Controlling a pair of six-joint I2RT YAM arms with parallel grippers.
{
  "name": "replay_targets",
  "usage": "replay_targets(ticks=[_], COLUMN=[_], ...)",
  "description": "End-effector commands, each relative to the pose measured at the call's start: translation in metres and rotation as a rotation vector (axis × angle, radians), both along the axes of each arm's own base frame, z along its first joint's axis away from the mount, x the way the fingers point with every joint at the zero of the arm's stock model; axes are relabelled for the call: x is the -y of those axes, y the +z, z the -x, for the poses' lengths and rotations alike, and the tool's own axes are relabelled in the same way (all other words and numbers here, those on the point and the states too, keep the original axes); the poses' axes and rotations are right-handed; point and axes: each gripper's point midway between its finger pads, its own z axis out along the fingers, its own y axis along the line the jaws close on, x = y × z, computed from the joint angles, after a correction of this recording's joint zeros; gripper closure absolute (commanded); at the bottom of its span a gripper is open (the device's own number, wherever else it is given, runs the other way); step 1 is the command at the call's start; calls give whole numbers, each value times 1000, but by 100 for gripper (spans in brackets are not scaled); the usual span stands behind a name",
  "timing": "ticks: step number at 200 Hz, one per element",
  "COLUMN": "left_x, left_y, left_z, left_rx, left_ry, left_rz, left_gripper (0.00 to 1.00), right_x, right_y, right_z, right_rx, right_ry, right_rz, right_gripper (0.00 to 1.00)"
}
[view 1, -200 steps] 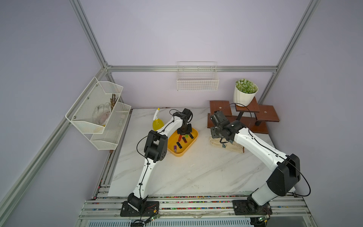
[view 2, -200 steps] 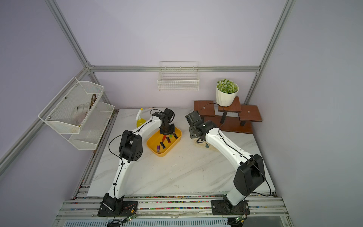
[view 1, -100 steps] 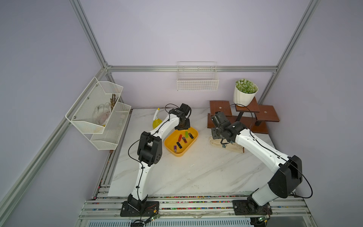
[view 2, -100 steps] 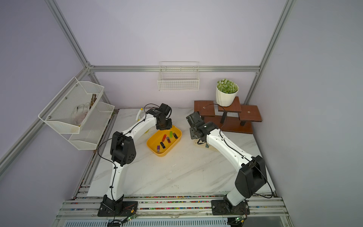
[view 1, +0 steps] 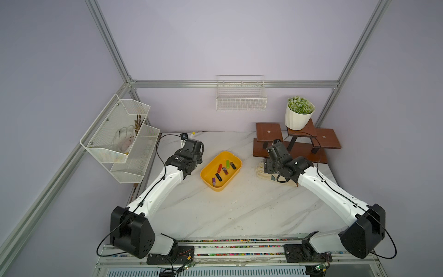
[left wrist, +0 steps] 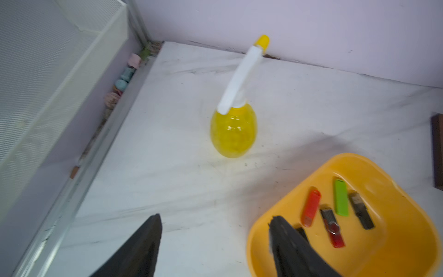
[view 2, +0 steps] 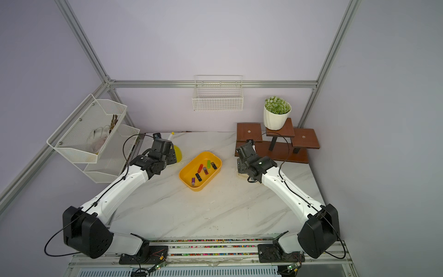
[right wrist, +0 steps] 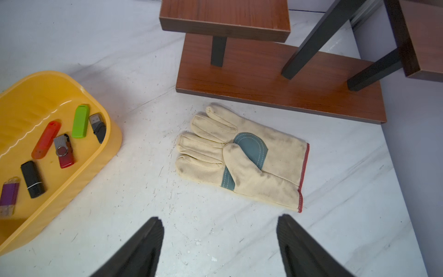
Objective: Put the usb flash drive into the storage box
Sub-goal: Reset both arms
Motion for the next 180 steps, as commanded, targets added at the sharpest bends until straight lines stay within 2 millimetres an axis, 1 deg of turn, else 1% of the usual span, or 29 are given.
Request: replay_targets(ticks=[1, 8, 12, 14, 20, 43, 57, 82, 95, 103, 116, 129, 135, 146, 149, 159, 162, 167, 171, 180], left_x=[-34, -42, -45, -48, -53, -80, -84, -84, -88, -87, -85, -85, -86, -78, -74, -62, -60, -58, -58, -59], left_y=[13, 8, 6, 4, 0, -9, -14, -24, -27, -28, -31, -38, -44, -57, -60, -69, -79, -87, -89, -86], left_z=[8, 13, 16, 18, 22, 42, 46, 51, 53, 50, 46, 45, 42, 30, 27, 14, 10, 5, 1, -8], left_rx=[136, 139, 144, 145, 151, 211, 261, 323, 337, 378, 430, 461, 457, 441, 438, 427, 400, 385, 385, 401], left_ry=[112, 135, 147, 155, 180, 320, 316, 294, 306, 291, 230, 221, 223, 161, 138, 56, 39, 26, 26, 38], left_rz=[-31, -55, -71, -80, -104, -199, -234, -232, -255, -256, -312, -349, -352, -349, -347, -354, -363, -375, -385, -433], left_gripper=[12, 8, 5, 3, 0, 0, 0, 0, 0, 0, 0, 0, 0, 0, 0, 0, 0, 0, 0, 0], right_x=[17, 23, 27, 29, 35, 60, 69, 68, 74, 76, 76, 80, 83, 90, 93, 102, 104, 108, 112, 119], right_y=[6, 7, 7, 7, 8, 14, 14, 9, 6, 5, -1, -6, -9, -12, -14, -13, -11, -11, -9, -6], right_z=[-6, -7, -7, -7, -7, -3, -1, 0, 4, 6, 9, 12, 14, 20, 22, 27, 29, 32, 34, 40], right_rx=[115, 153, 175, 185, 216, 329, 375, 422, 440, 452, 470, 501, 511, 536, 540, 575, 589, 608, 626, 672], right_ry=[-85, -108, -125, -134, -159, -283, -324, -291, -309, -307, -289, -285, -292, -326, -338, -376, -389, -408, -423, -455], right_rz=[15, 22, 27, 30, 32, 43, 45, 42, 54, 58, 64, 76, 85, 101, 110, 124, 126, 135, 141, 153], right_gripper=[12, 7, 2, 1, 1, 1, 1, 1, 1, 1, 1, 1, 1, 1, 1, 1, 1, 1, 1, 1])
